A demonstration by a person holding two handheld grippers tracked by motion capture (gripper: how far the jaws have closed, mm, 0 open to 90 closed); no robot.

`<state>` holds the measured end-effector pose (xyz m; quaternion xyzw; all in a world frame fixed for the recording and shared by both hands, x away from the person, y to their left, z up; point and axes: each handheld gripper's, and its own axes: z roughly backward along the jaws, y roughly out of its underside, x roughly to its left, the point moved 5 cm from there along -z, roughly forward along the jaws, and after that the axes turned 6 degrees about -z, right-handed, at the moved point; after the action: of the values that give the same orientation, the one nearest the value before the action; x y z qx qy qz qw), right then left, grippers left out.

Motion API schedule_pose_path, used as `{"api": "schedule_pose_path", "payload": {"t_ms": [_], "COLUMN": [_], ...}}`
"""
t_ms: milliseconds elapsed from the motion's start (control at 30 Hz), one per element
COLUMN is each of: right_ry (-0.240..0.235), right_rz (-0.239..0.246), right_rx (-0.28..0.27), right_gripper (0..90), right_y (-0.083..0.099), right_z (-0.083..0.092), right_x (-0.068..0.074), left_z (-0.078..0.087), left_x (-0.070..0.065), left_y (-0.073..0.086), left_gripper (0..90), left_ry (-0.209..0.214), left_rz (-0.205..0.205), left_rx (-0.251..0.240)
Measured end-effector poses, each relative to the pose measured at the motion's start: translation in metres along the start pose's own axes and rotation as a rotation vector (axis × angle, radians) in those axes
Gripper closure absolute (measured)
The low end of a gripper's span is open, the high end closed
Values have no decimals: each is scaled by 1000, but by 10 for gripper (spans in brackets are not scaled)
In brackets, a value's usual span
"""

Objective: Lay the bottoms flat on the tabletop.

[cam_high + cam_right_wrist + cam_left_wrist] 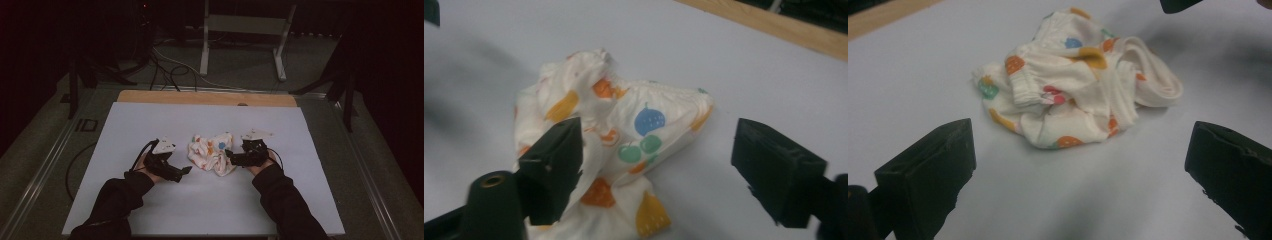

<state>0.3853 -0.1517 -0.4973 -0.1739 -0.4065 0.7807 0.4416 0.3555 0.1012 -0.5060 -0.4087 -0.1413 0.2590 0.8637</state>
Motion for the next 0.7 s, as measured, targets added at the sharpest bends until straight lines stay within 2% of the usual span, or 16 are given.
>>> {"api": "schedule_pose_path", "payload": {"t_ms": [33,133,233,400,533,633,700], "right_ry": [-1,37,55,66,111,135,134], "right_rz": [-16,-45,-72,-71,-80,-82,-93], "right_rx": [1,7,16,38,47,73,90], "right_gripper": [236,293,347,405,413,438,454], "right_y": [0,0,0,2,4,6,8], "right_z": [-2,-10,-18,-34,-45,-53,-58], "right_x": [-1,-7,-10,-9,-8,-11,-12], "left_z": [-3,-12,-21,-34,-45,-52,-56], "left_x": [2,6,10,17,20,22,24], "left_y": [0,1,1,-1,-4,-6,-7], "left_gripper": [14,39,96,163,213,272,325], "left_ry": [-5,-15,-30,-45,-48,-45,-30], "left_rz": [7,15,8,27,32,28,33], "left_rx": [10,36,54,65,77,88,88]}}
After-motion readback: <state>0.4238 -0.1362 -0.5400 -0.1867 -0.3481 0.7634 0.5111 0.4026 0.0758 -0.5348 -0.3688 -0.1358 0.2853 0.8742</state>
